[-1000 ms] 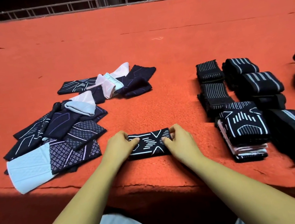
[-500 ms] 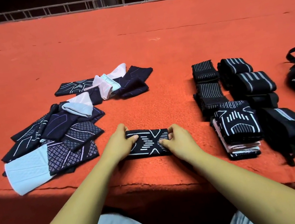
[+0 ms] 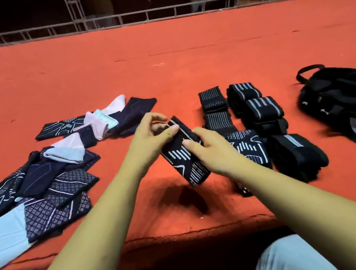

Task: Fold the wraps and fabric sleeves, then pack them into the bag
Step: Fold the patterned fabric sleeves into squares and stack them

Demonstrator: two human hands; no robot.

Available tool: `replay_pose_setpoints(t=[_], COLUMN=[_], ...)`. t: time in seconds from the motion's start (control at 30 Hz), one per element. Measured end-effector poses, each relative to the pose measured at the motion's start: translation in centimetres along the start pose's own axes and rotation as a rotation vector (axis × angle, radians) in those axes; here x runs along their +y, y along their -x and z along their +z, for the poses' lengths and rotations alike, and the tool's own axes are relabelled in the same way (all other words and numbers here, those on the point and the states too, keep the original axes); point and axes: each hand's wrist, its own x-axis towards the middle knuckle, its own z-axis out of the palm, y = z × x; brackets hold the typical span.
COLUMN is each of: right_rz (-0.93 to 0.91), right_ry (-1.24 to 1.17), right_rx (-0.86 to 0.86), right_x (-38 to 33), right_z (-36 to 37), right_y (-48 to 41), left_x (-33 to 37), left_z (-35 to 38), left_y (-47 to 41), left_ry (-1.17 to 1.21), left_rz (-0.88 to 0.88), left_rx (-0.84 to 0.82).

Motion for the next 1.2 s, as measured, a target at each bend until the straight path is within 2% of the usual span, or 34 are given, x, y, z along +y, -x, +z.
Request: replay_pose_setpoints(t=[0.1,0.13,0.23,0.3,0.43,0.5,0.63,0.7,0.93,1.03,1.2], right_rz=[0.078,0.102,0.190,0.276,0.424,0.472,0.535,0.516,0.489,0.500,0.463], right_ry=[-0.063,-0.076,-0.087,-0.017,0.198,0.263,-0.018,-0.072,-0.216,-0.209,-0.124], right_rx=[0.189,0.251,0.389,0.409,0.373,0.330,0.148,0.083,0.035,0.039,0.003], right_x=[1.1,1.6,3.4,5.0,8.3,9.4,9.5,9.7,9.1,9.5,14.9], right_z=[-3.0,-4.1,-6.8,-7.6,-7.0,-6.5,-6.6,-7.0,-7.9,-7.8,-6.4], right_y=[0.1,0.2,0.8,1.4,2.3,2.1,1.7,1.7,1.5,1.5,1.1], left_x=[0.1,-0.1,-1.8,-2.7,-4.7,-5.0,-6.2,-6.5,-6.4,-6.4,-8.1], left_z=[4.6,6.2,10.4,12.8,16.9,18.0,19.0,19.0,20.2,20.4,20.0], left_y=[-0.8,-1.0,-1.0,-0.7,0.0,0.4,0.4,0.7,0.6,0.7,1.4], left_ry=[0.282,0.305,0.111,0.071,0.329,0.383,0.407,0.474,0.683,0.653,0.356], left_rz=[-0.143,-0.179,-0.241,-0.330,-0.456,-0.500,-0.509,-0.543,-0.527,-0.481,-0.399], left_rx=[0.097,0.116,0.150,0.135,0.082,0.080,0.120,0.130,0.119,0.112,0.068])
